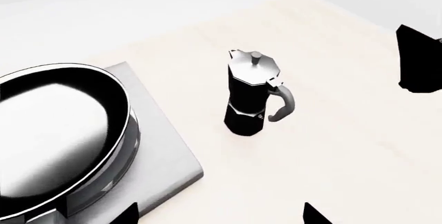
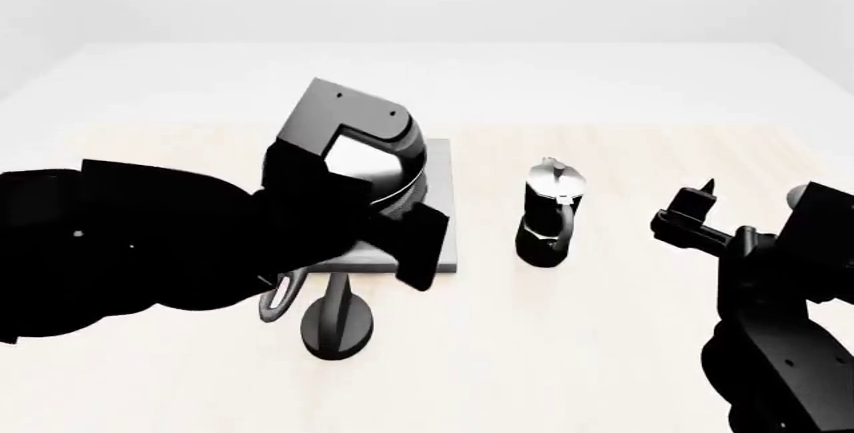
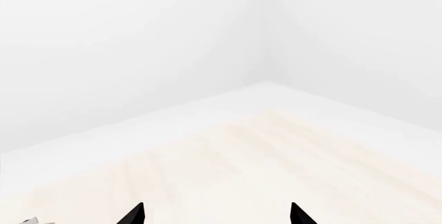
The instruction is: Turn on the stove and put the frying pan on it.
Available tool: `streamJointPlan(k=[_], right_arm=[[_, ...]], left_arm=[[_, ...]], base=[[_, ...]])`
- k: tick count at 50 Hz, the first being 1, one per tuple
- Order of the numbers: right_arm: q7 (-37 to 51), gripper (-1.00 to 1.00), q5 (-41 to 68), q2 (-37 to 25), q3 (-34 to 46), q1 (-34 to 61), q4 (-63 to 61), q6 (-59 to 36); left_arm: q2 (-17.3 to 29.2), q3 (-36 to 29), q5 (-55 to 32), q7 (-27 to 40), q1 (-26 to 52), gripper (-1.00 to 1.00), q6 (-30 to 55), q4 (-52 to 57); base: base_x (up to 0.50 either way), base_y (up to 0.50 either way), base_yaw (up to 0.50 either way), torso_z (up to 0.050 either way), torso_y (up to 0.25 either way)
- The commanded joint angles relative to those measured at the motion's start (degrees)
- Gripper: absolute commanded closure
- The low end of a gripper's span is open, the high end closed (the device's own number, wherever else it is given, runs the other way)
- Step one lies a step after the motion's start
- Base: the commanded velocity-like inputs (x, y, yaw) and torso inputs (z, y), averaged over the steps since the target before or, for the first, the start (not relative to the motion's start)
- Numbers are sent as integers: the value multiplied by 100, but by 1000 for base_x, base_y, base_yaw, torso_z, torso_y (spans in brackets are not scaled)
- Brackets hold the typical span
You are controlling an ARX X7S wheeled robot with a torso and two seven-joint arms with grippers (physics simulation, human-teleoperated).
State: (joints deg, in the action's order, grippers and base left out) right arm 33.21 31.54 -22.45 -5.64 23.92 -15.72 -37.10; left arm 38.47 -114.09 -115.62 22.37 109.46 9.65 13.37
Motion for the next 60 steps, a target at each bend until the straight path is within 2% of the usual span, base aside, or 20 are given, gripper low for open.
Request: streamJointPlan(k=[1,10,16,26,38,52,60], right_arm=[[-4,-100,21,-14,16,-19,-35,2],[-33,-100,42,-30,32,-44,-101,31],[-331,-100,-2,-134,251,-202,-736,332],[-391,-100,15,-383,749,457,-1477,-153],[-454,-100,-8,-467,921,541,-1740,-170],[-733,-100,-430,-615,1114,281,-2174,638],[-699,-100,-379,-652,1020,293,-2509,717]], left_arm=[[-84,14,201,-78,-133,-100,-60,28],[-137,37,359,-110,-203,-100,-110,87],[-168,43,446,-106,-245,-100,-131,106],[-216,48,489,-173,-302,-100,-110,8],[-246,66,546,-167,-328,-100,-90,1],[-251,98,590,-150,-348,-100,-75,-8],[-277,103,594,-167,-381,-100,-49,-51]], base=[[0,0,0,0,0],[0,0,0,0,0],[0,0,0,0,0],[0,0,0,0,0],[0,0,0,0,0],[0,0,0,0,0],[0,0,0,0,0]])
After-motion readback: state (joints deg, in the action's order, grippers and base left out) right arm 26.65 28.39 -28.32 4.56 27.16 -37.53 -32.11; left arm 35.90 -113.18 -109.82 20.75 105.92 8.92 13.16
